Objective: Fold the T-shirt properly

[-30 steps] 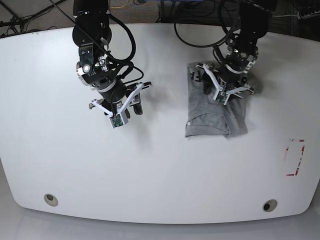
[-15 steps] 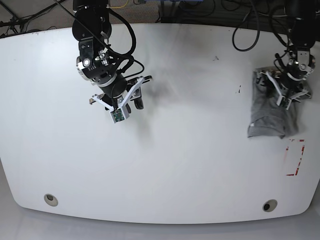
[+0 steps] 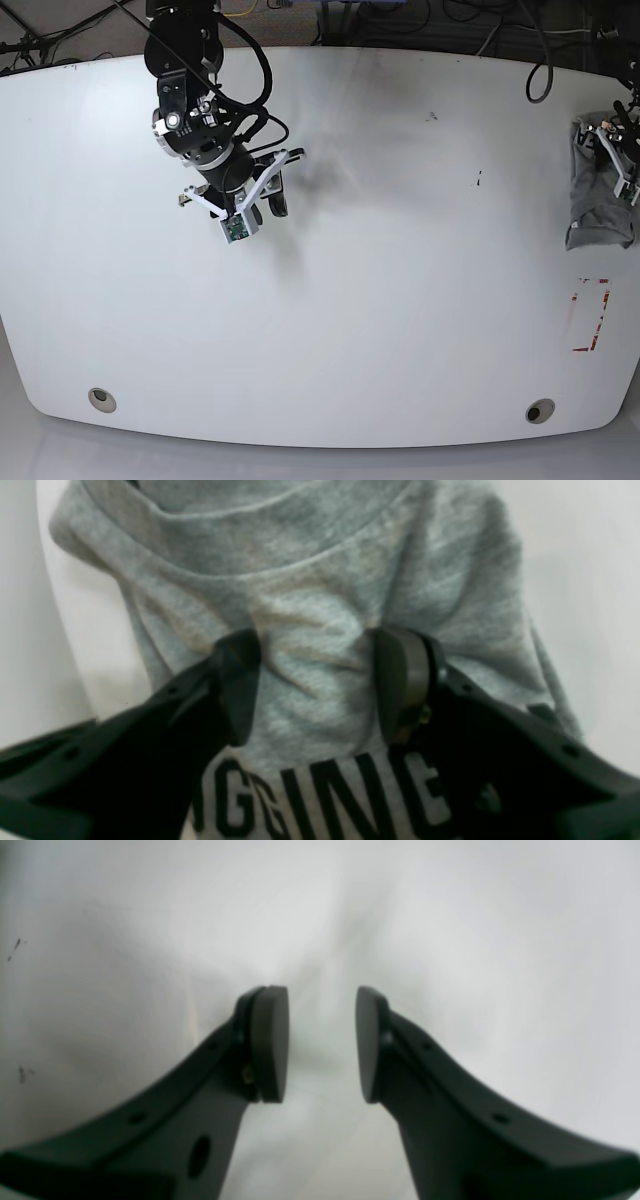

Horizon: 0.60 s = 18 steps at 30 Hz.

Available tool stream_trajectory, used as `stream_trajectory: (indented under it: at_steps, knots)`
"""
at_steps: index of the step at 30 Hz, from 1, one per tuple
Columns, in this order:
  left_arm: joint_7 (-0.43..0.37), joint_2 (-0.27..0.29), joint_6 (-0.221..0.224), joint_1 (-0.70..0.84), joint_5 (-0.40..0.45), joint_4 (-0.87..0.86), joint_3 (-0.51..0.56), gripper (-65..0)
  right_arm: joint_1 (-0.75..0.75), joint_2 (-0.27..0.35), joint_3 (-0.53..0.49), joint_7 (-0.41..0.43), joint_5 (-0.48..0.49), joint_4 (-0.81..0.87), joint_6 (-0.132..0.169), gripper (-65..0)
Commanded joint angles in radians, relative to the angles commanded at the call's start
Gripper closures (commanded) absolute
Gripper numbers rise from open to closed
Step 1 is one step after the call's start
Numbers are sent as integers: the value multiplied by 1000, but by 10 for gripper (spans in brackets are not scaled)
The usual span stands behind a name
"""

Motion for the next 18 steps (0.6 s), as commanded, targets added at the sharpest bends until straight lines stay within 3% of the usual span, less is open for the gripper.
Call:
stream_trajectory:
  at_steps: [6, 11, 18]
  knots:
    - [0, -37, -71, -2, 0, 2, -49, -339, -17, 0, -2, 3, 0, 0, 0, -209]
    - [2, -71, -71, -9, -3, 12, -112, -339, -20, 0, -2, 3, 0, 0, 0, -209]
    - [14, -63, -71, -35, -3, 173, -123, -339, -37, 0, -2, 37, 0, 8, 2, -209]
